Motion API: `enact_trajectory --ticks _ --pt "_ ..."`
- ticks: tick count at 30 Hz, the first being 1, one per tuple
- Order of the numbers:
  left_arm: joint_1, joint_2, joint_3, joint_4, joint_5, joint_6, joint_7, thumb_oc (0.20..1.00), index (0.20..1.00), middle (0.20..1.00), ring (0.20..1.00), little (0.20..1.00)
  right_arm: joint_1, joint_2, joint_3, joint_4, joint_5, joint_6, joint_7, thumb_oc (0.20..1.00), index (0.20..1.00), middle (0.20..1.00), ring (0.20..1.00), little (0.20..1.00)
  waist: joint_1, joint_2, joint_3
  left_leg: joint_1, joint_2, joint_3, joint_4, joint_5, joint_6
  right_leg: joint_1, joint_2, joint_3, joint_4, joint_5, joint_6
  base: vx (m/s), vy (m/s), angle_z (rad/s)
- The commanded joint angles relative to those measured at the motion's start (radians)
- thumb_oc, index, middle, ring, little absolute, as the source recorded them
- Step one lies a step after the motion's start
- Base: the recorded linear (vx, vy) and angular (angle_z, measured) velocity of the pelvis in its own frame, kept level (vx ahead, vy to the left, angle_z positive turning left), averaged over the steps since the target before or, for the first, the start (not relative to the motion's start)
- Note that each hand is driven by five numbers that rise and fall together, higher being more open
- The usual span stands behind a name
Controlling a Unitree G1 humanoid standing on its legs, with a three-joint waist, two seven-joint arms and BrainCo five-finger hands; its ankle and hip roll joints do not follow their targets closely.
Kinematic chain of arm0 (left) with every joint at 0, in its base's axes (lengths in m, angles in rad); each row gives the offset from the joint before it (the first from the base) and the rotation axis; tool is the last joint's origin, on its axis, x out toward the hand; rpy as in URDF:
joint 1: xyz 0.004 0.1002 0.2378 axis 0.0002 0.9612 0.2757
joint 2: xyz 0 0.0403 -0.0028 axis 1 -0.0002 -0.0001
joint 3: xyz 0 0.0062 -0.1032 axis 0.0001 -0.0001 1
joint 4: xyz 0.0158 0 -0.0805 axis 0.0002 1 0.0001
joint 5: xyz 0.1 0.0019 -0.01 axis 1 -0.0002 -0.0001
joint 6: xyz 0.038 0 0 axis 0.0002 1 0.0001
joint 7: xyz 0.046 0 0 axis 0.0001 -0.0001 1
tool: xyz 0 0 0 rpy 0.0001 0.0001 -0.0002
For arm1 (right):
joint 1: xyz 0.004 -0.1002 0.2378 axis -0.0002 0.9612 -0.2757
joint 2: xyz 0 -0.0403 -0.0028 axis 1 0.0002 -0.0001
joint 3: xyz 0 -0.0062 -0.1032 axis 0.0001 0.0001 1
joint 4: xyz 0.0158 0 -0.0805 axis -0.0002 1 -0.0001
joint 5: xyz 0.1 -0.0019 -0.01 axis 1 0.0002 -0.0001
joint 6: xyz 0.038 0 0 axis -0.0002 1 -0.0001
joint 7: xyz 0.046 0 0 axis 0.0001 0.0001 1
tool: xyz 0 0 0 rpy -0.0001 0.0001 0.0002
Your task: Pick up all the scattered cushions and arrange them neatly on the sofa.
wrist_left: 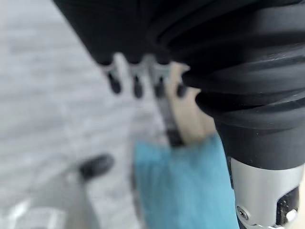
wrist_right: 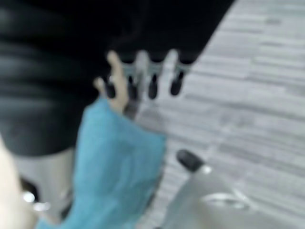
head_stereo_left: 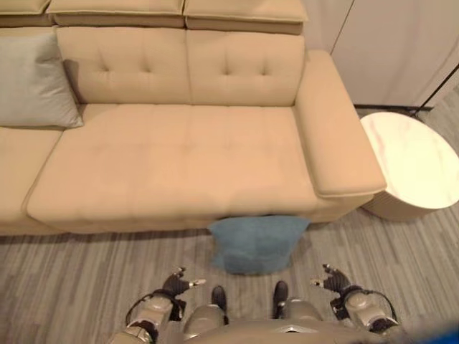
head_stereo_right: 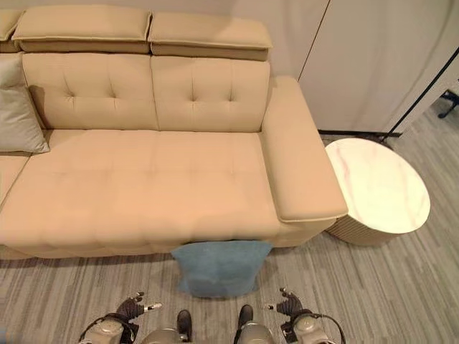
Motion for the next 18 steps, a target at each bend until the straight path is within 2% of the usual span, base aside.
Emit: enact_trajectory --ticks 1,3,5,7,8,10,11,12,13,15,18 --pt "-0.046 0.020 0.030 -0.074 -0.088 -0.065 0.080 1.000 1.000 1.000 1.000 1.000 -0.039 -0.030 0.018 -0.088 0.055 -0.052 -0.061 1.000 1.000 1.000 1.000 1.000 0.010 -0.025 0.078 -0.100 0.017 -0.049 0.099 -0.009 -0.060 0.003 -0.012 0.010 -0.019 0.043 0.073 -0.22 0.027 0.05" --pt "-0.101 0.040 0.043 -0.189 -0.172 -0.108 0.139 1.000 1.000 1.000 1.000 1.000 -0.079 -0.048 0.008 -0.193 0.087 -0.076 -0.107 1.000 1.000 1.000 1.000 1.000 0.007 -0.023 0.143 -0.196 0.020 -0.047 0.155 -0.004 -0.059 -0.096 -0.030 0.006 0.029 0.050 0.065 -0.31 0.012 0.12" --pt "-0.117 0.044 0.041 -0.217 -0.189 -0.116 0.152 1.000 1.000 1.000 1.000 1.000 -0.091 -0.060 0.003 -0.226 0.091 -0.079 -0.123 1.000 1.000 1.000 1.000 1.000 0.005 -0.024 0.161 -0.235 0.022 -0.047 0.184 -0.007 -0.059 -0.132 -0.032 0.009 0.050 0.048 0.062 -0.20 0.001 0.13" --pt "-0.175 0.056 0.037 -0.275 -0.220 -0.142 0.196 1.000 1.000 1.000 1.000 1.000 -0.134 -0.085 -0.009 -0.302 0.099 -0.093 -0.171 1.000 1.000 1.000 1.000 1.000 -0.001 -0.020 0.192 -0.337 0.032 -0.043 0.234 -0.002 -0.061 -0.229 -0.041 0.005 0.091 0.046 0.055 -0.15 -0.007 0.04" --pt "-0.175 0.056 0.037 -0.275 -0.220 -0.142 0.196 1.000 1.000 1.000 1.000 1.000 -0.134 -0.085 -0.009 -0.303 0.099 -0.093 -0.171 1.000 1.000 1.000 1.000 1.000 -0.001 -0.020 0.191 -0.339 0.032 -0.043 0.235 -0.002 -0.061 -0.231 -0.041 0.005 0.092 0.046 0.055 -0.10 -0.009 -0.02" --pt "-0.216 0.059 0.031 -0.340 -0.235 -0.159 0.229 1.000 1.000 1.000 1.000 1.000 -0.166 -0.112 -0.025 -0.382 0.109 -0.112 -0.208 1.000 1.000 1.000 1.000 1.000 -0.011 -0.015 0.208 -0.444 0.044 -0.048 0.283 0.002 -0.064 -0.331 -0.050 0.008 0.136 0.041 0.051 -0.10 -0.012 0.04" --pt "-0.227 0.060 0.031 -0.366 -0.238 -0.166 0.248 1.000 1.000 1.000 1.000 1.000 -0.178 -0.120 -0.030 -0.396 0.107 -0.114 -0.223 1.000 1.000 1.000 1.000 1.000 -0.011 -0.011 0.209 -0.464 0.051 -0.056 0.307 -0.027 -0.072 -0.358 -0.047 0.015 0.168 0.013 0.059 -0.10 -0.009 0.07" --pt "-0.229 0.060 0.031 -0.367 -0.237 -0.166 0.249 1.000 1.000 1.000 1.000 1.000 -0.179 -0.121 -0.031 -0.397 0.107 -0.114 -0.223 1.000 1.000 1.000 1.000 1.000 -0.013 -0.013 0.208 -0.480 0.048 -0.050 0.302 0.001 -0.064 -0.370 -0.052 0.010 0.158 0.038 0.050 0.05 -0.017 0.04" --pt "-0.227 0.060 0.031 -0.366 -0.237 -0.166 0.249 1.000 1.000 1.000 1.000 1.000 -0.178 -0.120 -0.030 -0.396 0.107 -0.114 -0.223 1.000 1.000 1.000 1.000 1.000 -0.011 -0.010 0.206 -0.469 0.051 -0.056 0.309 -0.028 -0.072 -0.362 -0.048 0.015 0.170 0.012 0.059 -0.07 -0.005 0.02" --pt "-0.278 0.059 0.024 -0.432 -0.242 -0.185 0.299 1.000 1.000 1.000 1.000 1.000 -0.228 -0.149 -0.052 -0.444 0.088 -0.125 -0.280 1.000 1.000 1.000 1.000 1.000 -0.021 -0.002 0.225 -0.611 0.065 -0.061 0.385 -0.030 -0.076 -0.513 -0.060 0.025 0.260 0.005 0.057 -0.09 -0.022 -0.02" --pt "-0.298 0.055 0.019 -0.451 -0.245 -0.186 0.313 1.000 1.000 1.000 1.000 1.000 -0.245 -0.158 -0.064 -0.445 0.087 -0.129 -0.302 1.000 1.000 1.000 1.000 1.000 -0.026 0.003 0.221 -0.673 0.071 -0.065 0.406 -0.028 -0.079 -0.580 -0.064 0.034 0.286 0.002 0.057 -0.07 -0.002 0.01"
